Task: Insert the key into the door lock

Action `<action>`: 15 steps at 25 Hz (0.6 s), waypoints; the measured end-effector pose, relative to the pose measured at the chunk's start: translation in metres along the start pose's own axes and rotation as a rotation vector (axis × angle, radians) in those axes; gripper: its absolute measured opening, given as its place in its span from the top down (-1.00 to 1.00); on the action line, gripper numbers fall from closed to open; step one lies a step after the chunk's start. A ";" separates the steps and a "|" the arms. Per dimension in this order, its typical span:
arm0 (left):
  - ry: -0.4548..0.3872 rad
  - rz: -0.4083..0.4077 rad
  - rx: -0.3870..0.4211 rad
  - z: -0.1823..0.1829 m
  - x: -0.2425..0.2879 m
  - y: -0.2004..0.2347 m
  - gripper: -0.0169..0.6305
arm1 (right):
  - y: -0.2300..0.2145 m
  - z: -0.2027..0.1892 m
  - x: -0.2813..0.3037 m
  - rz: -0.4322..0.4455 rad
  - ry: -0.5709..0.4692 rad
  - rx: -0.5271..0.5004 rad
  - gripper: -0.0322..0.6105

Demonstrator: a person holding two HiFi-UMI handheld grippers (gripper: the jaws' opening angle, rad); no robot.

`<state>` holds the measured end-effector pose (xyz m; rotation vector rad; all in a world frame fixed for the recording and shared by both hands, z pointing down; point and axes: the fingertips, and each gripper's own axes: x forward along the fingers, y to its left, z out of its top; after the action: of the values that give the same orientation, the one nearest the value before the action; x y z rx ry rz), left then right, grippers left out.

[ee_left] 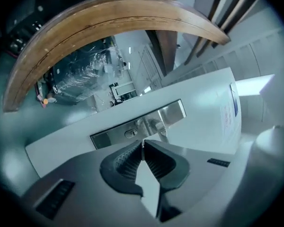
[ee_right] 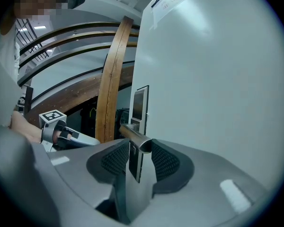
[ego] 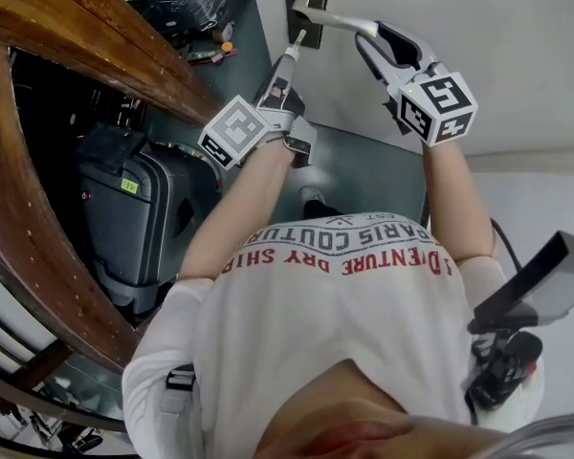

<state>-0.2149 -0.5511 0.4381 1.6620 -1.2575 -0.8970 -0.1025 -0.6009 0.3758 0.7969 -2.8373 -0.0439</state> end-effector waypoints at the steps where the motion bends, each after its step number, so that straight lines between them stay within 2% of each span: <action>1: -0.020 -0.004 -0.038 0.001 0.003 0.003 0.88 | 0.000 0.000 0.000 0.000 0.000 0.001 0.51; 7: -0.082 -0.018 -0.168 0.004 0.020 0.019 0.88 | 0.000 0.000 0.001 -0.006 -0.001 0.006 0.51; 15: -0.110 -0.004 -0.194 0.006 0.034 0.029 0.88 | 0.000 -0.001 0.001 -0.002 0.001 0.002 0.51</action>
<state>-0.2226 -0.5888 0.4603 1.4800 -1.2001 -1.0898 -0.1030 -0.6012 0.3765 0.8000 -2.8358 -0.0414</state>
